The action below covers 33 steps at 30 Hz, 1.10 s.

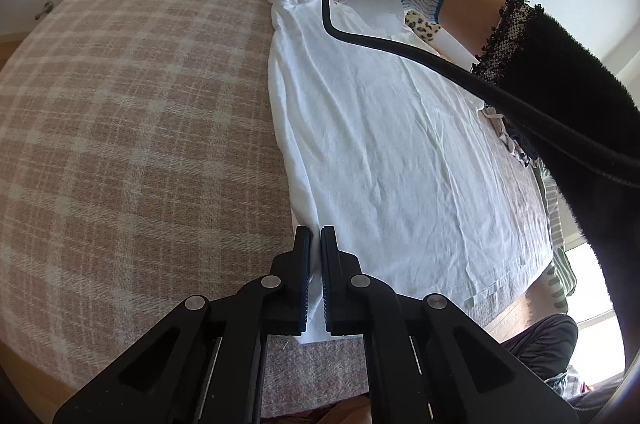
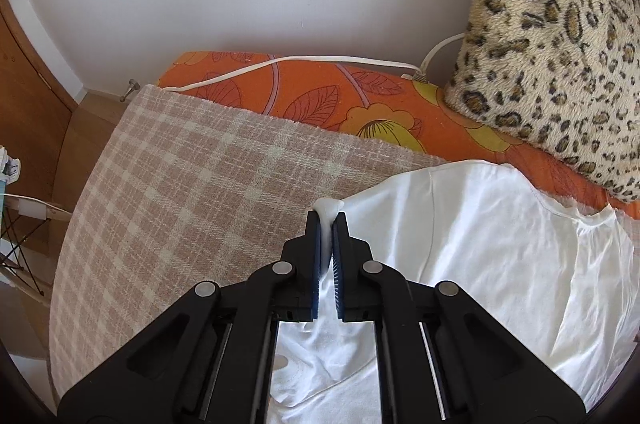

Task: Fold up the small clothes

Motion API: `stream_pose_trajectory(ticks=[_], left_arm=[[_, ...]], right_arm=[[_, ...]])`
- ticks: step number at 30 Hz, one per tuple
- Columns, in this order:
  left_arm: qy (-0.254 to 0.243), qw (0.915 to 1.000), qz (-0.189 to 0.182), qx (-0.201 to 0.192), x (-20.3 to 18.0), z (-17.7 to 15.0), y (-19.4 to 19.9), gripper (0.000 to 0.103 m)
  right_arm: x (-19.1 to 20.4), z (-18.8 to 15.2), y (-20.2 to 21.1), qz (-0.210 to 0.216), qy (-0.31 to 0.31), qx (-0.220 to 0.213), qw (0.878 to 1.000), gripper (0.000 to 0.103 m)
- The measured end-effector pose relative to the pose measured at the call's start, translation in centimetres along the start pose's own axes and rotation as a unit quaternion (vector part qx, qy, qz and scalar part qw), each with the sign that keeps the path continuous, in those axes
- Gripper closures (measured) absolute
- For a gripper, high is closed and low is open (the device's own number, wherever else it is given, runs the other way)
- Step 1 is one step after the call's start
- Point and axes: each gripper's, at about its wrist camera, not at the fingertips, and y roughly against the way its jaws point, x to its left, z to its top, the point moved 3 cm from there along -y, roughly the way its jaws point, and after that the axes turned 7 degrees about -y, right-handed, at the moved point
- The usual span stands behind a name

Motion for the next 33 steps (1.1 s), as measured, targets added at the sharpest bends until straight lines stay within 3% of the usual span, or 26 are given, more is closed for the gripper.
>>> stream_pose_trajectory(ticks=[12,18,28,33], left_arm=[[-0.051,0.9983,-0.024,-0.017,-3.9,0.3,0.4,0.100],[-0.061,0.9974,-0.037,-0.008,-4.5,0.3,0.1,0.100],[-0.120,0.9910,-0.055,0.021,-9.1,-0.2,-2.5,0.100],[-0.129,0.9894,-0.056,0.038,-8.9,-0.4,-3.2,0.101]], right_arm=[[-4.8,1.2,3.6,0.003,-0.035,-0.031,0.999,0.097],[-8.4,0.9,4.9,-0.007,-0.056,-0.044,0.997,0.097],[-14.6,-1.4,5.8,-0.033,-0.080,-0.046,0.995,0.097],[-17.0,-2.5,5.5,-0.053,-0.090,-0.044,0.994,0.097]])
